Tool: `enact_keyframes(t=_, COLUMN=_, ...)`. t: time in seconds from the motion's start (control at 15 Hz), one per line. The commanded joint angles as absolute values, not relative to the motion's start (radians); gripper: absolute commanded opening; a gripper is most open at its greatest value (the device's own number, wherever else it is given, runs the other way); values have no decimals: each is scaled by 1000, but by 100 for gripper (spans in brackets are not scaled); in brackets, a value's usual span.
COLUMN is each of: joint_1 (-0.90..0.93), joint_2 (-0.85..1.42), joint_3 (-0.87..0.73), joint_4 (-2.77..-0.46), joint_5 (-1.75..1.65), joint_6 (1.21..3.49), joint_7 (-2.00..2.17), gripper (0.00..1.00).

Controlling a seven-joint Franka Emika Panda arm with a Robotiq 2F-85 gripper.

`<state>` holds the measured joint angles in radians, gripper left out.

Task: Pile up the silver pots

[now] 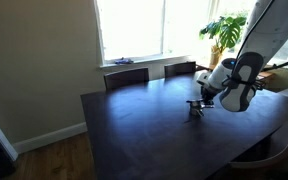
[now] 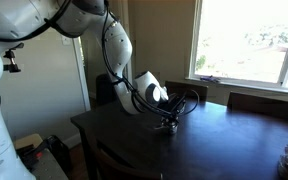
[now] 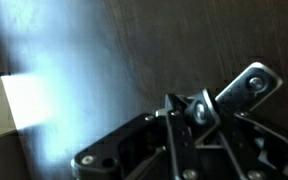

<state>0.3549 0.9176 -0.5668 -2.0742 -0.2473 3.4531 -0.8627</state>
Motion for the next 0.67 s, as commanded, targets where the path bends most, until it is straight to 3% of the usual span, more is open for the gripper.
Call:
enact_keyframes(t=0.0, joint_1=361, joint_2=926, joint_3=-574, joint_4=-2041, joint_5=-255, joint_6=3452, joint_7=-864, gripper=23)
enact_keyframes(t=0.6, joint_1=297, joint_2=854, joint_3=-507, joint_4=-2083, joint_5=-342, joint_6=3452, joint_7=-881, gripper=83)
